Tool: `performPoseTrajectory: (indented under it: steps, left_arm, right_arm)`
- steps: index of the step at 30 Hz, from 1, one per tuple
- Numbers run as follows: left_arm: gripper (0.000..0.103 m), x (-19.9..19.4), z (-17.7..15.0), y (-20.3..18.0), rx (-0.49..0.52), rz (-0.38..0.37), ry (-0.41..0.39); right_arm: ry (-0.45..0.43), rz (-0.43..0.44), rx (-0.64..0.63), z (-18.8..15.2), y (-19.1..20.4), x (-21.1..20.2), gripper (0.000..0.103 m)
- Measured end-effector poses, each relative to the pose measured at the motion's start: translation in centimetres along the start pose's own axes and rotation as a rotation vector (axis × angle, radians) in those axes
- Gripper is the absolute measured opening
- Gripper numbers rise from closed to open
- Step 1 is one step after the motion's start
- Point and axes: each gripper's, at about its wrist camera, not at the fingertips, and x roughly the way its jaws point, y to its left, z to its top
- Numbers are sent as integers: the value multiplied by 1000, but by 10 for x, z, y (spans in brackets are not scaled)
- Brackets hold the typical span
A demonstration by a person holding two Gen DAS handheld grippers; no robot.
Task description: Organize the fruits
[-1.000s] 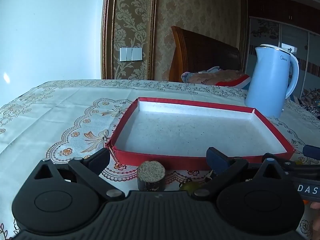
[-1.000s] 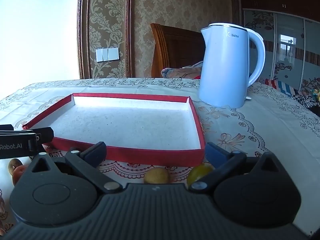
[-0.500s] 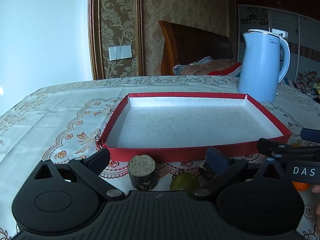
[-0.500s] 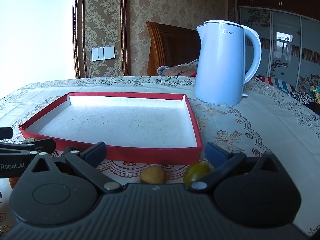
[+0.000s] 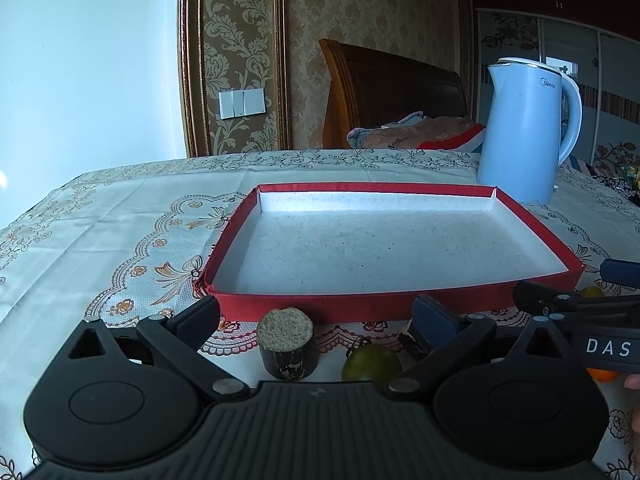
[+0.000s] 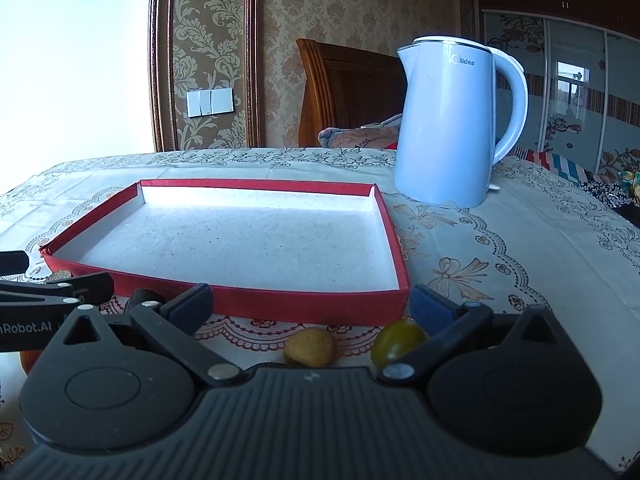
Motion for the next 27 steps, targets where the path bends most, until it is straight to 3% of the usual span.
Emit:
performPoseTrajectory:
  steps: [27]
  left_arm:
    - [103,2,-2,-1,1,0,11]
  right_arm:
    - [21,6,4,-1,-2,4,103]
